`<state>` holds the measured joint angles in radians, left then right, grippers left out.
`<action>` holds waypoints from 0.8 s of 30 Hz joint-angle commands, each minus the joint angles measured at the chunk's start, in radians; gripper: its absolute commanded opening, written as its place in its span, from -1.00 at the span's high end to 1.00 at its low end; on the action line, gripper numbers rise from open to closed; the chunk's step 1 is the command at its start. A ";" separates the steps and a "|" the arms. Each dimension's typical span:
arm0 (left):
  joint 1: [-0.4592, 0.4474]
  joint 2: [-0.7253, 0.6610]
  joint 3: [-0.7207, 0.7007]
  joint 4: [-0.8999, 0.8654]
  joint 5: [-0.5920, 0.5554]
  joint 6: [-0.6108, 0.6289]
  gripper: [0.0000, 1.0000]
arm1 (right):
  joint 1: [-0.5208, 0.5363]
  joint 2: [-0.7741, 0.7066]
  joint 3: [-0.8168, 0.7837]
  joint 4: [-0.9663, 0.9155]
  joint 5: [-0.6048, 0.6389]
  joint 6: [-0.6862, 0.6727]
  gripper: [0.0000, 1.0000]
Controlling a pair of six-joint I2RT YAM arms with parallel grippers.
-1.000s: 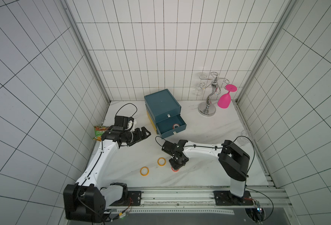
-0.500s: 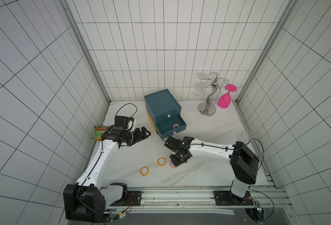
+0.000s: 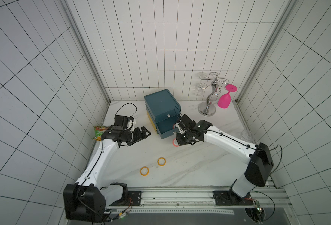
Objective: Place the transparent tape into the drawer according to color
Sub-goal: Pick up the tape from the drawer, then place the tape in the drawer.
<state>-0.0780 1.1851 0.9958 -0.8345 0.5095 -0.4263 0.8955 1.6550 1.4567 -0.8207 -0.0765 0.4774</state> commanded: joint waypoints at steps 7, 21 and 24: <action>0.005 0.018 0.041 0.004 -0.005 0.011 -0.96 | -0.082 0.100 0.223 0.026 0.001 -0.013 1.00; 0.005 0.021 0.056 -0.003 -0.012 0.010 -0.96 | -0.110 0.294 0.383 0.054 0.005 -0.027 1.00; 0.004 0.026 0.063 0.002 -0.011 0.006 -0.96 | -0.110 0.310 0.383 0.063 0.000 -0.027 0.92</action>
<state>-0.0772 1.2018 1.0264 -0.8383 0.5060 -0.4267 0.7914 1.9472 1.7939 -0.7692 -0.0811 0.4625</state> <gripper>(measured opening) 0.978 0.154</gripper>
